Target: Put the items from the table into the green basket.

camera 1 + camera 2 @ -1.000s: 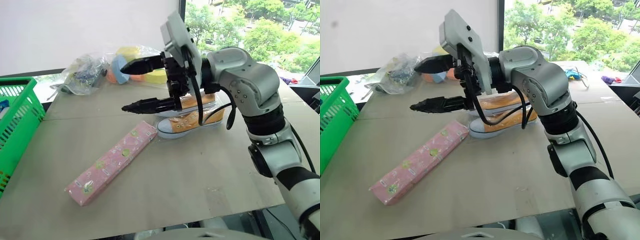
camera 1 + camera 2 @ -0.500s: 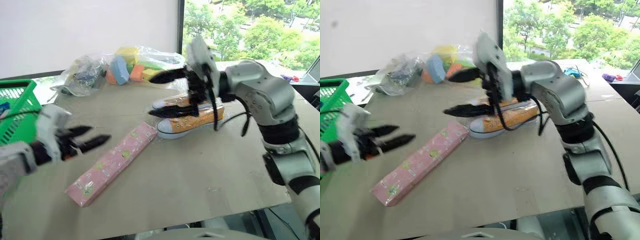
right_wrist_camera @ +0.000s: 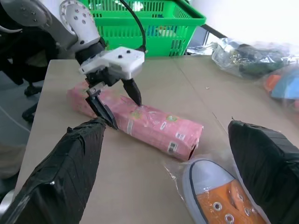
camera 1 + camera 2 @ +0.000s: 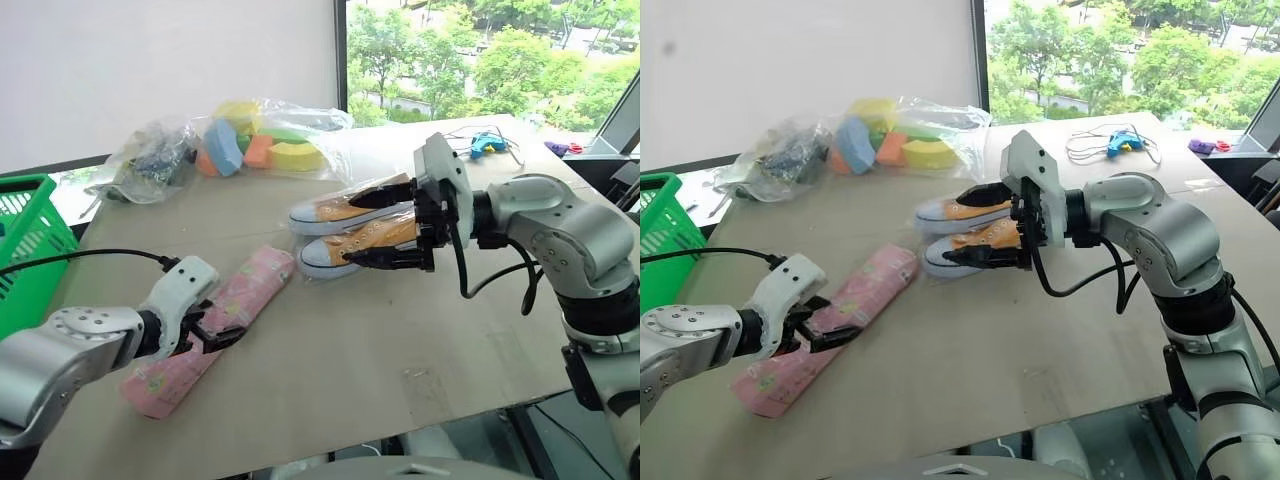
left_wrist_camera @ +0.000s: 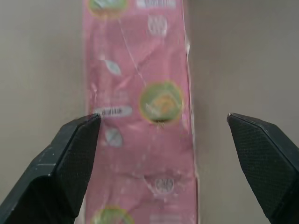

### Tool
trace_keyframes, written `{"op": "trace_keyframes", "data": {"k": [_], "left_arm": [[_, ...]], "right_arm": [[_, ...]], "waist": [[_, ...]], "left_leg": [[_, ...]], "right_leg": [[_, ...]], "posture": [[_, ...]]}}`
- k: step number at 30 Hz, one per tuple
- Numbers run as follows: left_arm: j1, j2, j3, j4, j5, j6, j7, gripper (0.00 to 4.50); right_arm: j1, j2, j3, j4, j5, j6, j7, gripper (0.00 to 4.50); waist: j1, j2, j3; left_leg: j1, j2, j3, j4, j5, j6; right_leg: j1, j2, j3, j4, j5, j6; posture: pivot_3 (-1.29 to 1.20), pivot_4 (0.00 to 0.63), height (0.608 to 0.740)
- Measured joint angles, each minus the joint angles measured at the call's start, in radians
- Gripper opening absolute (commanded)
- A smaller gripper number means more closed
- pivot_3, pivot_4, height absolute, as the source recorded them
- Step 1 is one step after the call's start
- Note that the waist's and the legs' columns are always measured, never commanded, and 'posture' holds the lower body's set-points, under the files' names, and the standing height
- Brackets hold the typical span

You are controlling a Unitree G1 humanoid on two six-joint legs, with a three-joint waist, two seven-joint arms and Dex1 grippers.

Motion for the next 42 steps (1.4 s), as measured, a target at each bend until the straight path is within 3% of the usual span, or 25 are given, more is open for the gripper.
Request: {"op": "trace_keyframes", "data": {"k": [8,15,20,27,31,35,38,42], "left_arm": [[0.022,-0.013,-0.167,0.097,0.252,-0.157,0.059,4.45],[0.078,-0.049,-0.129,0.186,0.346,-0.323,0.01,1.57],[0.095,-0.167,0.037,0.207,0.251,-0.309,-0.082,1.57],[0.125,-0.222,0.26,0.213,0.069,-0.252,-0.219,1.57],[-0.123,-0.242,0.454,0.327,-0.047,-0.191,-0.151,1.57],[-0.35,-0.133,0.564,0.553,0.005,-0.261,-0.019,1.57],[-0.46,0.051,0.573,0.856,0.176,-0.51,0.044,1.57],[-0.524,0.193,0.462,1.138,0.342,-0.802,0.024,1.57]], "right_arm": [[0.026,-0.006,0.0,-0.037,0.021,0.021,-0.054,4.5],[0.028,-0.013,0.0,-0.037,0.021,0.019,-0.054,4.5],[0.027,-0.021,0.009,-0.036,0.018,-0.006,-0.022,4.5],[0.021,-0.054,0.074,-0.01,-0.015,-0.097,0.115,4.5],[-0.063,0.085,0.09,0.113,-0.083,-0.21,0.082,4.5],[-0.152,0.212,0.057,0.202,-0.1,-0.275,0.004,4.5],[-0.256,0.309,0.013,0.305,-0.138,-0.335,-0.101,4.5],[-0.3,0.356,-0.01,0.358,-0.154,-0.364,-0.145,4.5]], "waist": [[-0.018,0.009,-0.005],[-0.019,0.011,-0.004],[-0.016,0.01,-0.003],[-0.012,0.004,-0.002],[-0.003,-0.006,0.003],[0.005,-0.009,0.003],[0.009,-0.01,0.003],[0.038,-0.01,0.002]], "left_leg": [[0.004,0.0,0.01,0.0,0.0,0.0],[0.013,0.001,0.013,-0.003,-0.001,0.003],[0.012,0.002,0.014,-0.003,-0.002,0.003],[0.012,0.003,0.012,-0.002,-0.004,0.006],[0.013,0.004,0.01,0.0,-0.003,0.006],[0.013,0.006,0.006,-0.002,-0.003,0.005],[0.009,0.006,0.008,-0.009,0.0,-0.001],[0.003,0.001,0.008,-0.018,0.001,-0.004]], "right_leg": [[0.002,0.001,0.002,0.0,0.0,0.0],[0.007,0.0,0.005,-0.001,0.0,0.001],[0.008,0.001,0.004,-0.002,-0.001,0.001],[0.008,-0.001,0.004,-0.003,-0.001,0.002],[0.009,0.002,-0.001,0.0,-0.001,0.002],[0.007,0.009,0.0,0.0,-0.001,0.0],[-0.001,0.007,0.004,0.0,0.003,-0.009],[-0.008,-0.005,0.001,-0.003,0.003,-0.009]], "posture": [[0.03,0.0,0.74],[0.05,0.0,0.74],[0.07,0.0,0.74],[0.13,0.0,0.74],[0.17,0.0,0.74],[0.19,0.0,0.74],[0.2,0.0,0.74],[0.2,0.0,0.74]]}}
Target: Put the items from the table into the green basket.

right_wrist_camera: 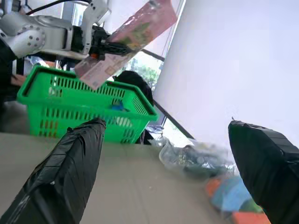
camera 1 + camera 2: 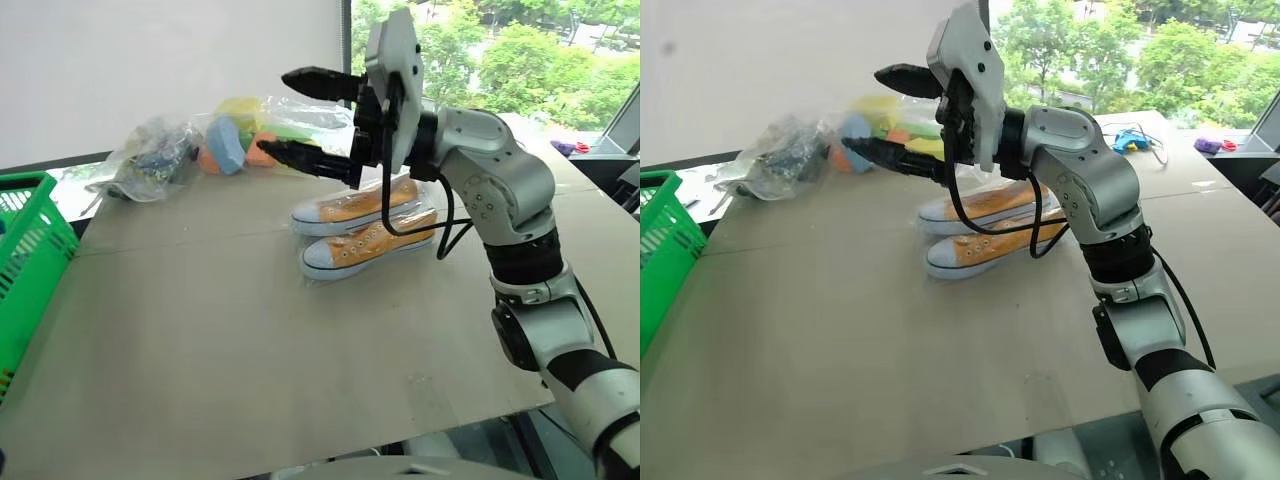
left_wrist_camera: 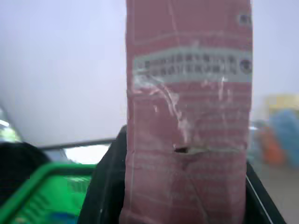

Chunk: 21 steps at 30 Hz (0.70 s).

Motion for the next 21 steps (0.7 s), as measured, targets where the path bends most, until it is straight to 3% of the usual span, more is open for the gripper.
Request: {"op": "trace_keyframes", "data": {"k": [4,11,12,15,16,19,21], "left_arm": [[-0.124,0.052,-0.212,0.281,0.149,-0.221,-0.035,1.57],[-0.256,0.055,-0.445,0.641,0.355,-0.367,0.004,1.57],[-0.256,0.055,-0.45,0.66,0.367,-0.368,0.011,2.0],[-0.267,0.065,-0.477,0.711,0.382,-0.371,-0.008,2.6],[-0.267,0.066,-0.481,0.73,0.383,-0.368,-0.024,3.29],[-0.293,0.066,-0.481,0.741,0.391,-0.374,0.018,4.44],[-0.342,0.069,-0.48,0.73,0.393,-0.405,0.066,4.44]], "right_arm": [[-0.002,0.023,0.006,0.0,0.004,0.0,0.006,4.5],[-0.001,0.004,0.016,-0.035,0.009,0.036,0.031,4.5],[-0.001,0.001,0.016,-0.039,0.009,0.037,0.033,4.5],[0.003,-0.024,0.03,-0.06,0.008,0.063,0.047,4.5],[0.009,-0.047,0.039,-0.066,0.005,0.081,0.054,4.5],[0.012,-0.05,0.045,-0.067,0.004,0.087,0.059,4.5],[0.013,-0.055,0.045,-0.067,0.004,0.088,0.068,4.5]], "waist": [[0.028,-0.008,-0.006],[0.019,-0.018,-0.011],[0.015,-0.018,-0.011],[0.002,-0.019,-0.011],[-0.002,-0.018,-0.011],[-0.003,-0.019,-0.011],[-0.002,-0.019,-0.011]], "left_leg": [[-0.019,-0.004,-0.001,0.003,0.002,-0.003],[-0.022,-0.003,-0.003,0.008,0.0,0.001],[-0.022,-0.002,-0.003,0.009,-0.001,0.002],[-0.023,-0.002,-0.008,0.014,-0.001,0.002],[-0.023,-0.002,-0.009,0.016,-0.001,0.002],[-0.023,-0.002,-0.01,0.018,-0.001,0.002],[-0.023,-0.002,-0.011,0.019,-0.001,0.002]], "right_leg": [[-0.014,-0.002,-0.007,0.001,0.0,0.0],[-0.015,-0.003,-0.009,0.002,0.001,0.0],[-0.015,-0.003,-0.01,0.003,0.001,0.0],[-0.013,-0.003,-0.013,0.005,0.001,0.0],[-0.012,-0.003,-0.015,0.006,0.001,0.0],[-0.012,-0.003,-0.017,0.009,0.001,0.0],[-0.012,-0.003,-0.017,0.011,0.001,0.0]], "posture": [[0.18,0.0,0.74],[0.12,0.0,0.74],[0.12,0.0,0.74],[0.13,0.0,0.74],[0.13,0.0,0.74],[0.15,0.0,0.74],[0.16,0.0,0.74]]}}
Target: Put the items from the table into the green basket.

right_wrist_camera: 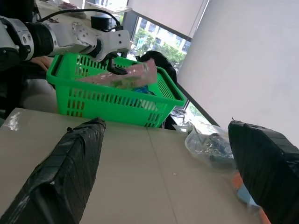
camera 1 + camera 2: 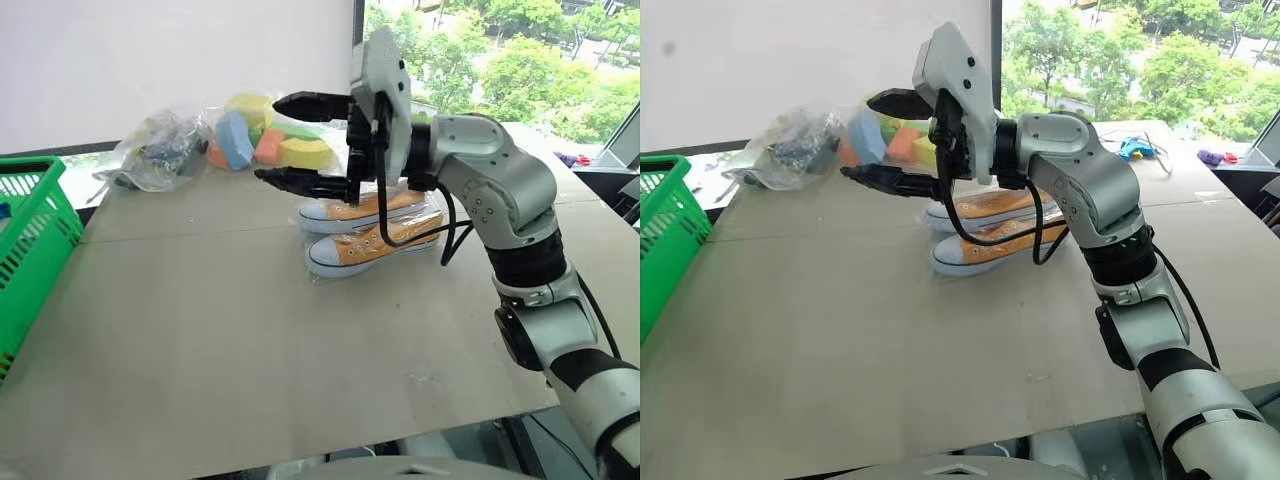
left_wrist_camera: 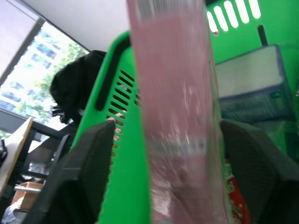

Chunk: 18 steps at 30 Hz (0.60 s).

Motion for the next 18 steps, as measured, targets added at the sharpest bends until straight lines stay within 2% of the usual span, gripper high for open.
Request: {"op": "trace_keyframes", "data": {"k": [4,8,11,13,16,18], "left_arm": [[-0.071,-0.003,0.012,-0.068,-0.026,-0.019,-0.001,4.44],[-0.103,-0.099,0.111,-0.261,-0.154,-0.003,-0.044,4.44],[0.058,-0.236,0.199,-0.63,-0.307,0.145,-0.078,4.44],[0.249,-0.421,0.251,-1.061,-0.489,0.361,-0.04,4.44],[0.429,-0.605,0.199,-1.408,-0.649,0.603,0.038,4.44],[0.509,-0.662,0.17,-1.577,-0.707,0.701,0.081,4.44]], "right_arm": [[0.006,-0.008,0.0,0.0,0.0,0.004,0.004,4.5],[0.022,-0.02,0.0,0.003,-0.005,0.009,-0.001,4.5],[0.072,-0.077,-0.008,-0.003,-0.029,0.011,-0.019,4.5],[0.164,-0.139,-0.029,-0.011,-0.051,0.015,-0.04,4.5],[0.271,-0.199,-0.046,-0.007,-0.069,0.031,-0.063,4.5],[0.326,-0.255,-0.067,-0.014,-0.081,0.031,-0.065,4.5]], "waist": [[0.003,0.0,0.0],[0.016,0.0,0.0],[0.022,0.0,-0.003],[0.031,0.001,-0.008],[0.023,0.0,-0.008],[0.012,0.0,-0.008]], "left_leg": [[0.0,-0.001,0.0,0.001,0.0,0.0],[0.0,-0.001,-0.001,0.003,0.0,0.0],[0.001,-0.001,-0.003,0.003,0.0,0.0],[0.0,-0.002,-0.003,0.004,-0.001,0.002],[-0.001,-0.001,0.0,0.005,-0.001,0.003],[0.0,0.0,0.001,0.004,-0.001,0.003]], "right_leg": [[0.0,-0.001,0.0,0.002,0.0,0.0],[0.001,-0.002,0.001,0.003,0.0,0.0],[0.001,-0.004,0.008,0.005,0.0,0.0],[0.001,-0.007,0.009,0.004,0.001,0.001],[-0.001,-0.005,0.012,0.003,0.002,0.002],[-0.001,-0.002,0.013,0.003,0.001,0.002]], "posture": [[0.18,0.0,0.74],[0.19,0.0,0.74],[0.19,0.0,0.74],[0.18,0.0,0.74],[0.13,0.0,0.74],[0.12,0.0,0.74]]}}
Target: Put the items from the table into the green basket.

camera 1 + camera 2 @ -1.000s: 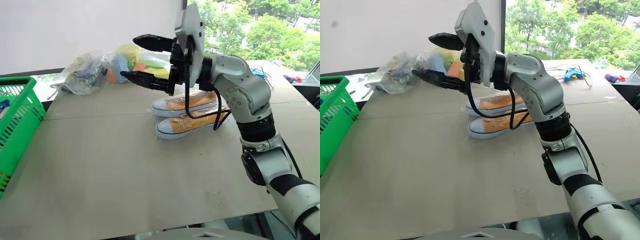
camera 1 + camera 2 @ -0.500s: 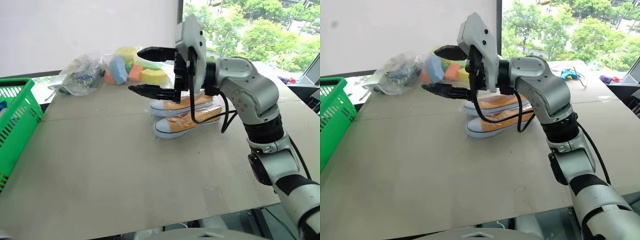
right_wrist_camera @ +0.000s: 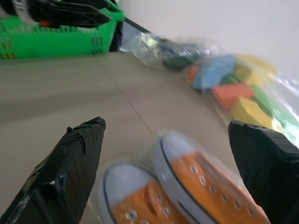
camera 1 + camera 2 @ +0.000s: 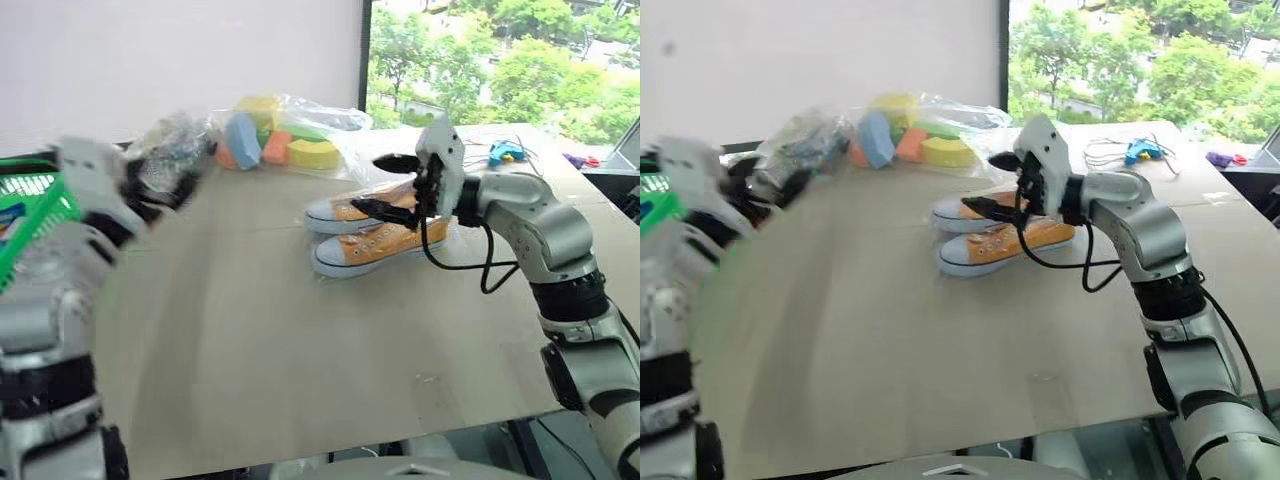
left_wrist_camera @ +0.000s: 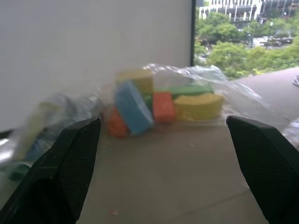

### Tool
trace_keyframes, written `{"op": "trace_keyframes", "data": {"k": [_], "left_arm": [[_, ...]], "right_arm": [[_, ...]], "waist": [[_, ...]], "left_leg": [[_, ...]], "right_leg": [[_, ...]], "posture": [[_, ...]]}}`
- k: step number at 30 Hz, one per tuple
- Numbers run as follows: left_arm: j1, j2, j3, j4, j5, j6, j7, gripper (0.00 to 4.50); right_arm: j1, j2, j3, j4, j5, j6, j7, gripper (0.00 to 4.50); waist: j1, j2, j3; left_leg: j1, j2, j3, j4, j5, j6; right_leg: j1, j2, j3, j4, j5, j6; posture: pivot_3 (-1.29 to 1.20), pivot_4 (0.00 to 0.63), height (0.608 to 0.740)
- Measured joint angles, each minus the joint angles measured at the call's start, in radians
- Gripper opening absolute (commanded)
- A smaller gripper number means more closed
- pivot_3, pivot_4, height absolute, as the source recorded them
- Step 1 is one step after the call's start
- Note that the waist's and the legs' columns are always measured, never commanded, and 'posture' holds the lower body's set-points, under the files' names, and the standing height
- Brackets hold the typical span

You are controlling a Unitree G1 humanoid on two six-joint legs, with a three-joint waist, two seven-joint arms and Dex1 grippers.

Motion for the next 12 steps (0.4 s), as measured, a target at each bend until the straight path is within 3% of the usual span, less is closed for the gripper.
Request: {"op": "trace_keyframes", "data": {"k": [5,7,10,12], "left_arm": [[0.244,-0.115,-0.016,-0.274,-0.058,0.072,0.051,4.44],[0.377,-0.167,-0.02,-0.311,-0.062,0.087,0.065,4.44],[0.479,-0.188,-0.011,-0.36,-0.056,0.076,0.064,4.44],[0.531,-0.19,-0.011,-0.379,-0.048,0.061,0.053,4.44]], "right_arm": [[0.204,-0.124,-0.08,-0.087,-0.01,-0.005,0.0,4.5],[0.327,-0.169,-0.125,-0.101,-0.012,-0.003,-0.003,4.5],[0.433,-0.21,-0.18,-0.138,-0.012,-0.003,-0.017,4.5],[0.477,-0.223,-0.209,-0.16,-0.012,-0.003,-0.025,4.5]], "waist": [[-0.013,0.014,-0.004],[-0.014,0.018,0.0],[-0.016,0.022,0.003],[-0.018,0.024,0.005]], "left_leg": [[0.007,0.0,0.003,-0.005,0.0,0.0],[0.016,0.0,0.003,-0.005,0.0,0.0],[0.02,0.001,0.009,-0.003,0.0,0.0],[0.033,0.002,0.012,-0.004,0.0,0.0]], "right_leg": [[0.005,0.002,0.003,-0.003,-0.001,-0.001],[0.016,0.004,0.003,-0.008,-0.001,0.0],[0.024,0.015,0.003,-0.012,-0.005,0.002],[0.038,0.017,0.007,-0.013,-0.006,0.0]], "posture": [[0.06,0.0,0.74],[0.06,0.0,0.74],[0.05,0.0,0.74],[0.04,0.0,0.74]]}}
